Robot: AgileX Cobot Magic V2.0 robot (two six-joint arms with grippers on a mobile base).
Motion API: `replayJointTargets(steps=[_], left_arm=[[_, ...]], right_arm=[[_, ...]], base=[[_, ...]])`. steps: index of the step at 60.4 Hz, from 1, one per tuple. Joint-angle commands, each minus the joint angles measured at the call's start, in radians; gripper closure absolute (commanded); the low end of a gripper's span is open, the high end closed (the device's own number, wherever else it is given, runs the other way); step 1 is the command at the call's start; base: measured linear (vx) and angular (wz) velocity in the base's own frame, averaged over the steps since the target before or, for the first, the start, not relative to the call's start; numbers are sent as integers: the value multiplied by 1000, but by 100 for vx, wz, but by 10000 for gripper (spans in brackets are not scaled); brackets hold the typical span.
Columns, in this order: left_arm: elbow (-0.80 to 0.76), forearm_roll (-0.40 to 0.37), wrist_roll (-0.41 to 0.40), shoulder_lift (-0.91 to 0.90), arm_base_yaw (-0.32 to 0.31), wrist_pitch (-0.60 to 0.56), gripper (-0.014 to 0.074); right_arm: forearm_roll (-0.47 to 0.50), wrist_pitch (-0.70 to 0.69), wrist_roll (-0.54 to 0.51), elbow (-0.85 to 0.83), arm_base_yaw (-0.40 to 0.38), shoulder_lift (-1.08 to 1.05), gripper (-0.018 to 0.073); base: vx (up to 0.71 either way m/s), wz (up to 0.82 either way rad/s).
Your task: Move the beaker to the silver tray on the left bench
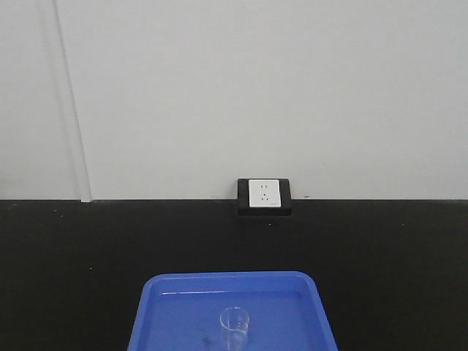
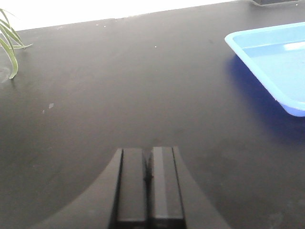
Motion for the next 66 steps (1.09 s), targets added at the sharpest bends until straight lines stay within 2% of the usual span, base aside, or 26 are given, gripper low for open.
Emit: replayJointTargets(steps=[1, 17, 26, 37, 50, 56, 66], left_arm=[[20, -3, -2, -8, -6, -75, 595], [20, -3, -2, -8, -6, -75, 595], [20, -3, -2, -8, -6, -75, 595], [20, -3, -2, -8, -6, -75, 595], [20, -3, -2, -8, -6, -75, 595], [20, -3, -2, -8, -6, -75, 595], [20, -3, -2, -8, -6, -75, 595]], right_arm=[[-11, -78, -11, 5, -6, -12, 570], [-11, -94, -11, 5, -6, -12, 570], [-4, -194, 3, -7, -6, -12, 570], [-91, -240, -10, -150, -6, 35, 570], [-249, -350, -11, -423, -6, 347, 570], [-270, -427, -10, -516, -6, 520, 570], [-271, -489, -4, -574, -6, 717, 570]], base=[[0, 0], [0, 0], [0, 0], [0, 0], [0, 0], [0, 0], [0, 0]])
